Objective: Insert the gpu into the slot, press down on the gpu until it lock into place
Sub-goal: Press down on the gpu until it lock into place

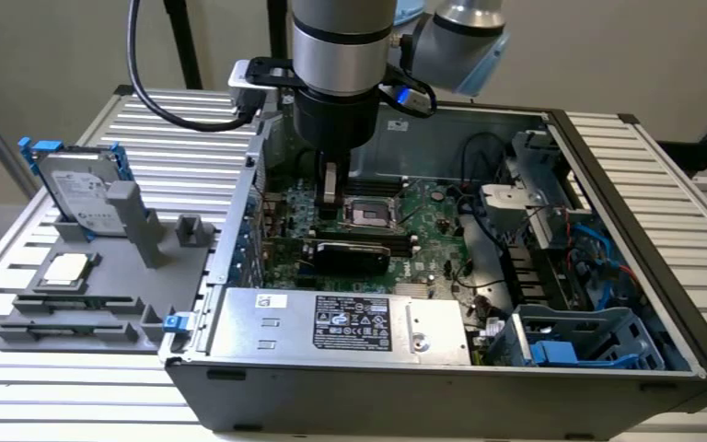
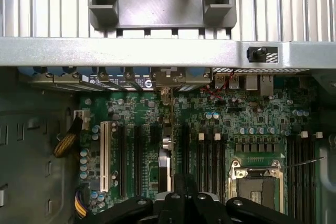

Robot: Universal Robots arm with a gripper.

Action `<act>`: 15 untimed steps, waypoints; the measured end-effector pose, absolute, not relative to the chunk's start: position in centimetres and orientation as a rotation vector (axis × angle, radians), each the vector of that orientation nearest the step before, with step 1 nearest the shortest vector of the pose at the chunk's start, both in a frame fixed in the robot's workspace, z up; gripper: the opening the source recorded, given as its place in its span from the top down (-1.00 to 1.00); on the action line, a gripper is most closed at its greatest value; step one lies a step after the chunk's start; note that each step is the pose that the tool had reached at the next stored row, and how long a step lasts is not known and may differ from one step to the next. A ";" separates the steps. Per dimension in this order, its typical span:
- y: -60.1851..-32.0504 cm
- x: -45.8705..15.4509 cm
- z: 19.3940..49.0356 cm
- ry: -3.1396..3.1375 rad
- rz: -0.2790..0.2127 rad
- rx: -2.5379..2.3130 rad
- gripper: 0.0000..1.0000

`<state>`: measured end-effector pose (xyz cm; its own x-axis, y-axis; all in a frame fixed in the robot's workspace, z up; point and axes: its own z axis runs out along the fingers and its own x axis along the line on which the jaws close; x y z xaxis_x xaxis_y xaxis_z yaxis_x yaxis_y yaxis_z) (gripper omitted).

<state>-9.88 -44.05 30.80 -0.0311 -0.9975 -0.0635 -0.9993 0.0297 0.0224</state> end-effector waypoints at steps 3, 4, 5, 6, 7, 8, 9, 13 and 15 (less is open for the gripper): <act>-44.1 -9.9 30.7 2.243 0.115 -2.175 0.79; -44.1 -9.9 30.7 2.252 0.127 -2.182 0.79; -44.1 -10.0 30.7 2.261 0.137 -2.190 0.79; -44.1 -10.0 30.7 2.270 0.147 -2.198 0.79; -44.1 -10.1 30.7 2.279 0.157 -2.205 0.79; -44.1 -10.1 30.7 2.289 0.165 -2.213 0.79; -44.1 -10.1 30.7 2.298 0.172 -2.221 0.79; -44.1 -10.3 30.6 2.336 0.211 -2.253 0.79; -44.1 -10.3 30.6 2.355 0.245 -2.270 0.79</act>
<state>-10.35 -44.05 30.62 -0.0371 -0.9993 -0.0035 -0.9787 0.0356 0.2023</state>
